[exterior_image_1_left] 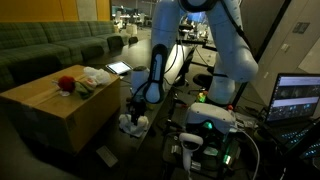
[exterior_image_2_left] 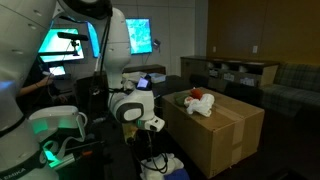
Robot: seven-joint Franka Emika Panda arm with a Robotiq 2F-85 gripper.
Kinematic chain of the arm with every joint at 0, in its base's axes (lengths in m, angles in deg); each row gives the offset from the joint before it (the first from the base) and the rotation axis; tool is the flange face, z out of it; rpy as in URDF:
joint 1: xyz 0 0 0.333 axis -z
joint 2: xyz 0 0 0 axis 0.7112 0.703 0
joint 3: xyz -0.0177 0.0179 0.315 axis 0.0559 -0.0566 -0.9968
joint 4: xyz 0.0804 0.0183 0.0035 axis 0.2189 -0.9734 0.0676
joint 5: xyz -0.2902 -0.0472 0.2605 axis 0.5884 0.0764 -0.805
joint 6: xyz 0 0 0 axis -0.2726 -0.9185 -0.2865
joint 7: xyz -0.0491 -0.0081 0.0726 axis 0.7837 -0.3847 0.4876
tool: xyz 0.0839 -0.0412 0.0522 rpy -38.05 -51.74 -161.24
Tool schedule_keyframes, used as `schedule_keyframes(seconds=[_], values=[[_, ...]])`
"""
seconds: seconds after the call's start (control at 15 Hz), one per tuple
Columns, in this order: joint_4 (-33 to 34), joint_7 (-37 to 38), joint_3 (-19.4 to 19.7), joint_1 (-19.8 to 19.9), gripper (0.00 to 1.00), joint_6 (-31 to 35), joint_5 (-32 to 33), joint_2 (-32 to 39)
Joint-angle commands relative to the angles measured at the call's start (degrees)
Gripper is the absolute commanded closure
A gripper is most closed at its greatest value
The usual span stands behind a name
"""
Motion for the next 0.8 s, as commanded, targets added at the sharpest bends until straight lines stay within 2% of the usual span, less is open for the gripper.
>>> schedule_keyframes(seconds=[0.0,0.27,0.73], values=[[-0.37,-0.24,-2.12,0.94,0.00,1.54,-1.96,1.54],[0.01,0.21,-2.26,0.03,0.00,3.36,-2.54,3.89],[-0.02,-1.62,-5.97,3.29,0.00,6.82,-2.41,6.63]])
